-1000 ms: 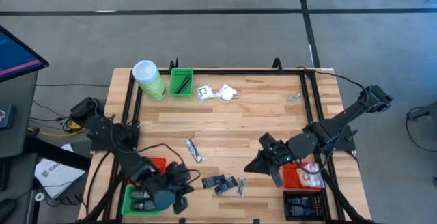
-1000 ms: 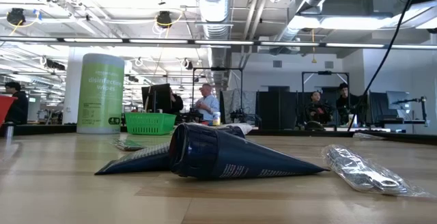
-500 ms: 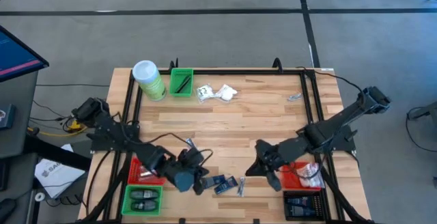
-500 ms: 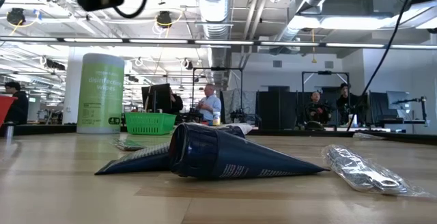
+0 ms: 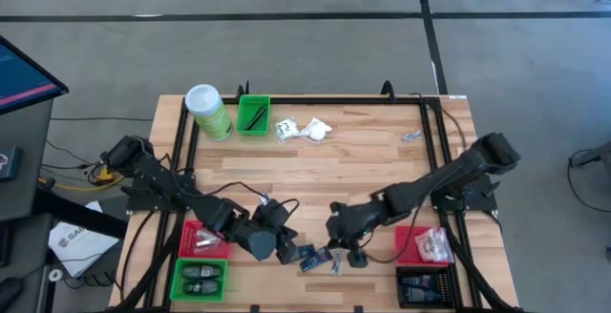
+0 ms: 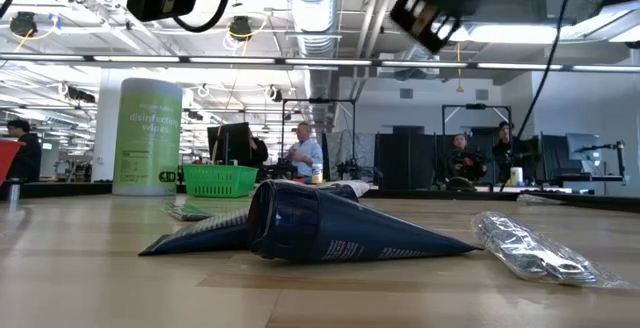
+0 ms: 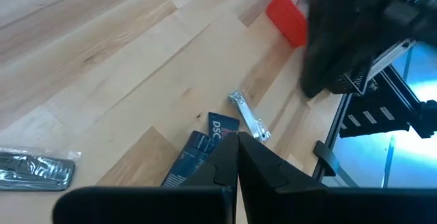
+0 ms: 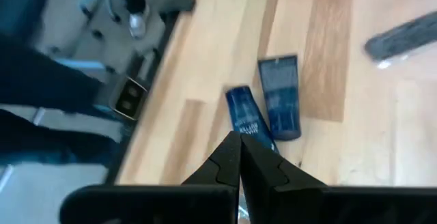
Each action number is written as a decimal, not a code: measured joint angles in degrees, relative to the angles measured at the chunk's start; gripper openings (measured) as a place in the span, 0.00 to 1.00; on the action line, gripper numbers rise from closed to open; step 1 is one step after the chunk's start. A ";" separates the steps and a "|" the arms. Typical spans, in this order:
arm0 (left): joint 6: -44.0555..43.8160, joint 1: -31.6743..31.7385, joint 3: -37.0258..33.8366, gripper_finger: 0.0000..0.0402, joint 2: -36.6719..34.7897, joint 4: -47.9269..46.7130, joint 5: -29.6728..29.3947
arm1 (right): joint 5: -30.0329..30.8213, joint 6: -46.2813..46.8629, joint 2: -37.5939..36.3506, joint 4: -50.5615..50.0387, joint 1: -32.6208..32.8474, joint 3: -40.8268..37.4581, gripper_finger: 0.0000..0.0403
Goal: Pick & Place Travel size toiletries
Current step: Put the shave cream into the black bin
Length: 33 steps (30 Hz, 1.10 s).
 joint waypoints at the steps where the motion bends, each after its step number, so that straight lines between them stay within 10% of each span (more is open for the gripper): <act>1: 0.00 -0.01 -0.02 0.00 0.00 -0.14 -0.07 | 0.04 -0.61 1.61 0.30 0.02 0.17 0.00; 18: -2.29 -0.47 0.00 0.00 -0.04 -2.60 -0.35 | 6.35 -9.26 16.78 -4.86 1.71 13.80 0.03; 33: -10.35 -3.88 -0.02 0.00 -0.09 -8.54 -0.55 | 7.51 -13.06 17.54 -4.34 -1.02 13.62 0.42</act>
